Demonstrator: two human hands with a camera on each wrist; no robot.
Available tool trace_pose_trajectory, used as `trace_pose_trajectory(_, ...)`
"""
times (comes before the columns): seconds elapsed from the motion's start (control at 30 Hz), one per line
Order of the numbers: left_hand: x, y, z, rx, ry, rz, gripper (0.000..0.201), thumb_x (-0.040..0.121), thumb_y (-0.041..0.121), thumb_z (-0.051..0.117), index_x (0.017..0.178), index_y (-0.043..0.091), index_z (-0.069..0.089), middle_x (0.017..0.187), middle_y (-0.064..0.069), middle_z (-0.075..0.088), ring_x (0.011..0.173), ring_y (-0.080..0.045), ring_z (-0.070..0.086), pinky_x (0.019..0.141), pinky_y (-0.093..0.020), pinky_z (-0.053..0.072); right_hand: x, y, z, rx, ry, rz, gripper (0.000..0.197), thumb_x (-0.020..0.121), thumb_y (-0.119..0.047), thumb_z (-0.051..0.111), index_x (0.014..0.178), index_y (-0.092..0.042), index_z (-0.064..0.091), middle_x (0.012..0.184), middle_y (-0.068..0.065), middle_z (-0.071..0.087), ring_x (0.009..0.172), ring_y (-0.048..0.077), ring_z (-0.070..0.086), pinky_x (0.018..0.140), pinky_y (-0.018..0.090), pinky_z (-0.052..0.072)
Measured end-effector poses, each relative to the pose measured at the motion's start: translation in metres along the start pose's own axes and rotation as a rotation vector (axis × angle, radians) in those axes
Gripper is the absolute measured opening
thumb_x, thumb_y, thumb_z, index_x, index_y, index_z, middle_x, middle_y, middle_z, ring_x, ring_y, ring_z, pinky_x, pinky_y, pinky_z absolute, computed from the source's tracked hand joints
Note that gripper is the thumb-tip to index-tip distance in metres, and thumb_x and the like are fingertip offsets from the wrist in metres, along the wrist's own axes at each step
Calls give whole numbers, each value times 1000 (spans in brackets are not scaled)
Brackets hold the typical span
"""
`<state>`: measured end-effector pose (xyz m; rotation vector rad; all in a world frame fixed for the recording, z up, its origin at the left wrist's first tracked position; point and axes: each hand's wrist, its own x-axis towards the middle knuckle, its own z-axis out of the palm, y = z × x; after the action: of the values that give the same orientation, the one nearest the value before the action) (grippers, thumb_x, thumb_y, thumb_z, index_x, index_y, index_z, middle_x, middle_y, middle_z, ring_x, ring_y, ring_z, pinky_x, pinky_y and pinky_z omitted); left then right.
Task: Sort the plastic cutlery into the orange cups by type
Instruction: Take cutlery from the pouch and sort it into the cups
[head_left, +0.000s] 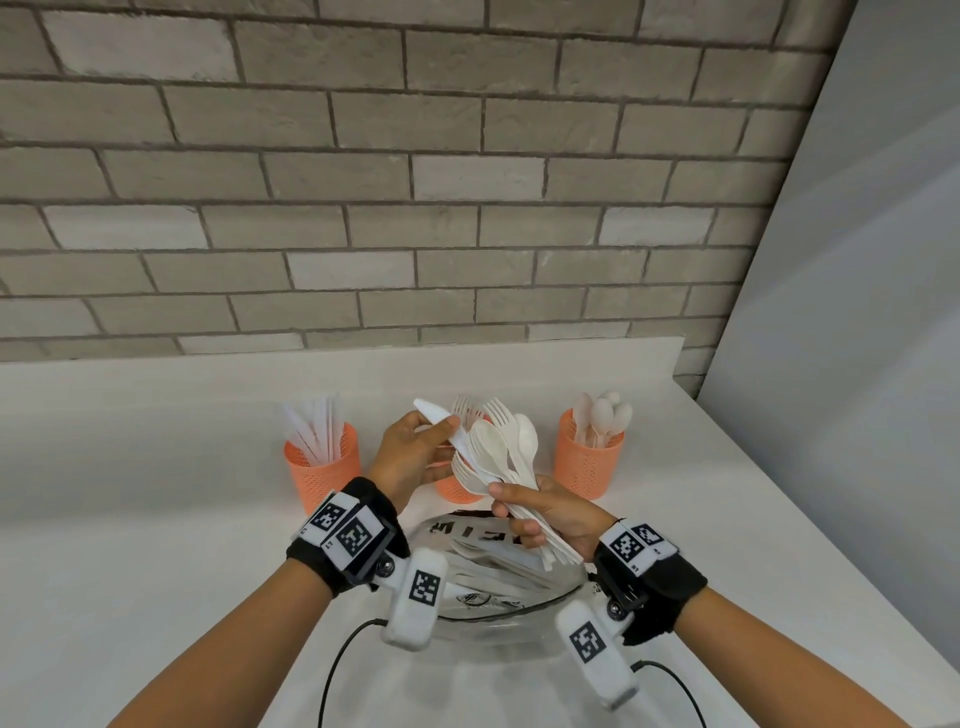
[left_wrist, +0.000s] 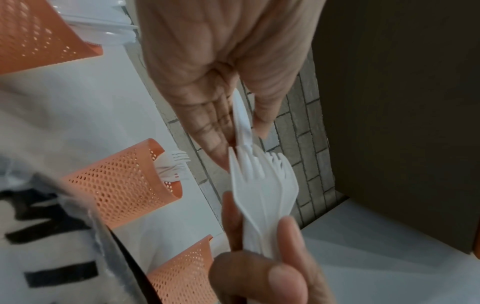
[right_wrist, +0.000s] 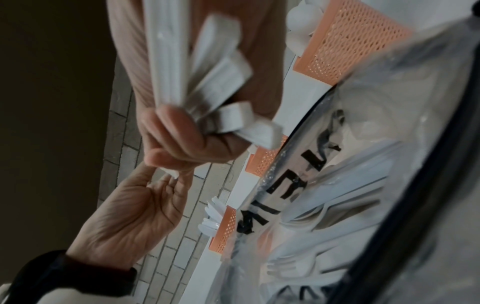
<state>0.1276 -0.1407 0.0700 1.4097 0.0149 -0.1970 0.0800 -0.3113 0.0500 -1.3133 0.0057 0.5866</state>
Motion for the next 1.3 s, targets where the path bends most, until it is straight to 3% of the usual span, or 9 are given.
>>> trace_pose_trajectory(0.27,12,16,-20,0,42,-4,16,93,10,52,107,2,54,97,-15,65,79,-21,64,57,-18,58,4,-4,2,-21,-25,25,13,96,-20,48,87,-12,52,60,-5,58,31,1,36,31,10,30)
trace_pose_trajectory(0.37,18,28,-37,-21,105,27,6,94,10,50,95,6,53,99,-19,63,76,-19,65,57,-19,58,5,-5,1,-35,-45,26,13,96,-19,47,87,-12,53,58,-6,55,31,1,35,31,10,29)
trace_pose_trajectory(0.47,25,48,-59,-27,243,137,5,95,8,49,90,7,51,98,-21,62,70,-18,65,55,-19,58,7,-5,0,-37,-43,38,14,97,-21,46,88,-14,55,53,-7,51,31,0,34,31,9,28)
trace_pose_trajectory(0.57,32,67,-84,36,445,330,16,94,5,49,109,0,48,102,-23,58,75,-26,63,52,-19,57,11,-5,-1,-19,-21,44,11,97,-23,45,89,-17,50,48,-8,47,30,0,34,30,10,29)
trace_pose_trajectory(0.7,40,71,-113,388,621,494,32,93,10,52,122,1,42,110,-25,63,87,-33,64,74,-41,57,19,-4,-3,44,5,55,11,96,-27,46,90,-18,48,45,-8,42,30,0,33,29,11,29)
trace_pose_trajectory(0.77,42,64,-122,575,629,514,33,93,15,52,121,4,40,108,-26,65,86,-36,65,80,-49,55,22,-4,-3,33,14,51,13,95,-30,47,90,-18,48,45,-8,41,29,0,31,29,12,28)
trace_pose_trajectory(0.9,44,44,-131,859,590,512,44,92,14,53,132,10,35,101,-24,68,88,-40,65,81,-44,50,26,-5,0,11,39,28,19,94,-35,48,90,-16,47,44,-9,38,29,1,28,28,11,25)
trace_pose_trajectory(1.1,46,8,-135,1007,473,446,50,92,11,51,138,21,35,97,-24,64,85,-39,63,74,-41,50,27,-4,1,-65,31,0,41,82,-53,48,89,-12,49,43,-8,40,29,2,29,29,12,26)
trace_pose_trajectory(1.3,52,-17,-138,1190,390,298,48,96,11,43,143,12,34,132,-22,52,121,-37,49,94,-45,45,24,-2,-3,-9,49,-16,46,88,-53,41,98,-9,51,48,-7,45,30,2,30,31,12,27)
